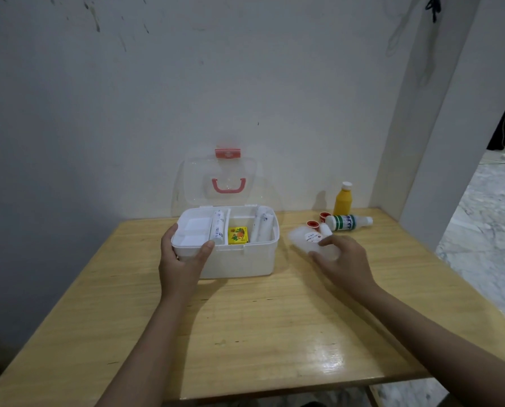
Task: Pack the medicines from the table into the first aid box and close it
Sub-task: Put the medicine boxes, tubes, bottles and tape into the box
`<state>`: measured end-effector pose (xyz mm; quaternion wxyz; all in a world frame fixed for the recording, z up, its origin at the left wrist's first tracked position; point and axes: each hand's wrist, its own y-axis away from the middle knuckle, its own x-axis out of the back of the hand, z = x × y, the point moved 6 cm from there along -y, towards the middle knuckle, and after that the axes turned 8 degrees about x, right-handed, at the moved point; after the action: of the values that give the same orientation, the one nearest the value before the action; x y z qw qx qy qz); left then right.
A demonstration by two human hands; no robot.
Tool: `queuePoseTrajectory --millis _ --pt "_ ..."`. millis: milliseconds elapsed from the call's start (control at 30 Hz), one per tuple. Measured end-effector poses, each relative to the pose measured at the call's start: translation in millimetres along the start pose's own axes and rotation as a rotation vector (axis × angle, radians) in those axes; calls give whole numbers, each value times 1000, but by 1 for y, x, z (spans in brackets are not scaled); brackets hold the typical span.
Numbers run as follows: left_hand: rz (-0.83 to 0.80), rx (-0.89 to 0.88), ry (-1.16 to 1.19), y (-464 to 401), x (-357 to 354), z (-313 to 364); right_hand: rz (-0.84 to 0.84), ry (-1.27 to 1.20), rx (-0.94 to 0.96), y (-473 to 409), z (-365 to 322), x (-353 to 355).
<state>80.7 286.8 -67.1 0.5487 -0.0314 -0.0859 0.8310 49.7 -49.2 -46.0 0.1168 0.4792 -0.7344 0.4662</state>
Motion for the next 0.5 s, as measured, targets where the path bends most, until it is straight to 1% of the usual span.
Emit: queuePoseTrajectory --millis 133,200,333,433,500 --pt "-10 6 11 0 0 -2 145 -85 96 -19 -26 41" --pt "-12 8 21 0 -1 -2 116 -119 133 -31 -45 50" --pt "-13 16 37 2 -1 0 -123 -106 255 -56 -86 39" --pt "-17 21 42 1 0 -1 -303 25 355 -67 -114 16" --pt "-17 26 43 1 0 1 -432 119 365 -72 -126 -6"
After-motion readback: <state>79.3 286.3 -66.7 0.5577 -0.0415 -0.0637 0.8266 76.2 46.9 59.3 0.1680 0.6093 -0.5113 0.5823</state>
